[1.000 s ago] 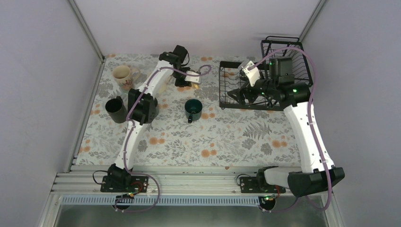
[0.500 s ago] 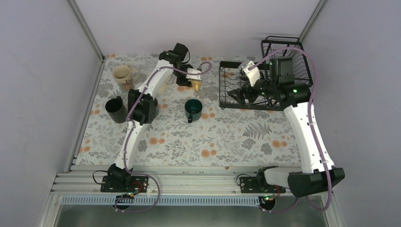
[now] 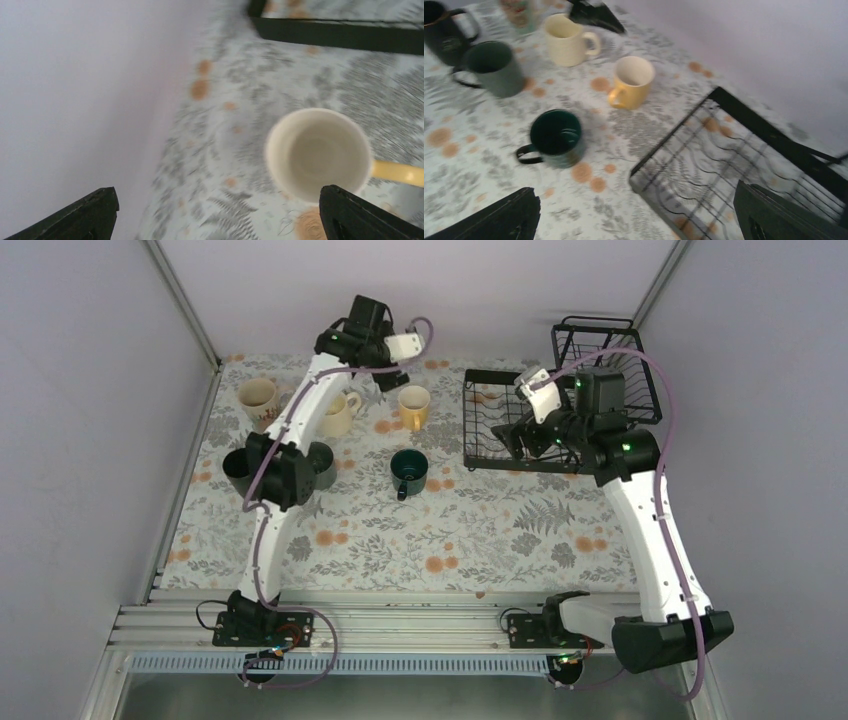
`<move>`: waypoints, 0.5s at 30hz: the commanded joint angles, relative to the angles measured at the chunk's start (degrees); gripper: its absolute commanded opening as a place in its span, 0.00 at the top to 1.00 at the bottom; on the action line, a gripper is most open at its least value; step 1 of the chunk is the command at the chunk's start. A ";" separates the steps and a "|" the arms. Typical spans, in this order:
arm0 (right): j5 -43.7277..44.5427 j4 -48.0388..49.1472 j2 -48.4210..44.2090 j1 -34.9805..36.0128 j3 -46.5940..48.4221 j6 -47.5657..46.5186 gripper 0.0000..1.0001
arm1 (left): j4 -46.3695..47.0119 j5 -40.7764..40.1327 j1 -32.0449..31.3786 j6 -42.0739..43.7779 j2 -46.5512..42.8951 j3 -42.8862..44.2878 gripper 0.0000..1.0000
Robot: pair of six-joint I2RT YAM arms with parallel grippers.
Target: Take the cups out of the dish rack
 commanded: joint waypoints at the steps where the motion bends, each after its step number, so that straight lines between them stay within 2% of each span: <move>1: 14.58 10.43 -3.03 -0.81 -2.95 6.18 0.00 | 10.97 -17.39 0.38 -20.33 -11.96 -6.61 0.00; 3: 15.88 10.61 -2.70 -1.52 -2.95 7.17 0.00 | 13.84 -24.39 0.55 -23.89 -17.95 -14.41 0.00; 5: 15.10 10.40 -2.85 -1.78 -3.76 7.32 0.00 | 15.88 -25.25 1.41 -27.64 -24.72 -23.29 0.00; 8: 12.23 10.50 -4.59 -1.95 -6.08 6.69 0.00 | 20.96 -25.02 2.38 -31.02 -35.86 -38.07 0.00; 11: 10.25 11.75 -8.21 -2.00 -9.59 5.49 0.00 | 28.18 -22.68 2.52 -30.28 -48.90 -53.22 0.00; 15: 10.82 13.19 -12.25 -2.13 -13.33 5.60 0.00 | 33.07 -18.76 2.83 -32.40 -62.90 -67.67 0.00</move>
